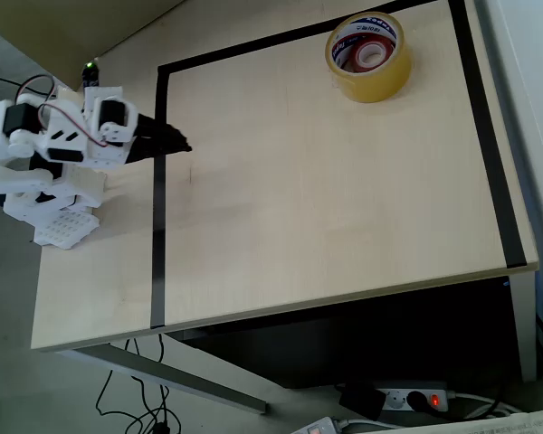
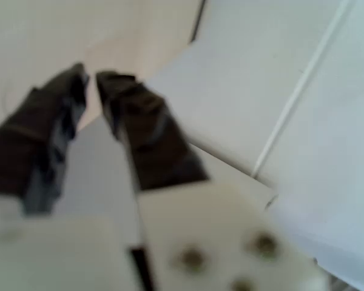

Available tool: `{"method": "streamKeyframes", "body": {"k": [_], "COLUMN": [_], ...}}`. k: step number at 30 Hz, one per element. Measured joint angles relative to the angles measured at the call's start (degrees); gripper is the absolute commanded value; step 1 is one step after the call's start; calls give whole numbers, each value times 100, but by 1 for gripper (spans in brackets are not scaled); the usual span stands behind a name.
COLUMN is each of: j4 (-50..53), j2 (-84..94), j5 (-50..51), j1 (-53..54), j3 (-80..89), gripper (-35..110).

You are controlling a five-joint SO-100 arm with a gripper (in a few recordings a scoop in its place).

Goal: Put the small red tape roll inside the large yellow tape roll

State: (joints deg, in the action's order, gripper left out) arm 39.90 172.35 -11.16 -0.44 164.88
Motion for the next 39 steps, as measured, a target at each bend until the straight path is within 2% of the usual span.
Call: {"method": "streamKeyframes", "body": {"k": [5, 16, 28, 34, 39], "j4": [694, 1881, 1986, 2153, 2153], "j2": [1556, 1890, 1898, 1907, 1907], "j5": [0, 35, 44, 1063, 1134], "j1": [-26, -316, -756, -712, -703], "j3": [791, 1433, 1433, 1415, 1415], "gripper": [0, 0, 0, 0, 0]}}
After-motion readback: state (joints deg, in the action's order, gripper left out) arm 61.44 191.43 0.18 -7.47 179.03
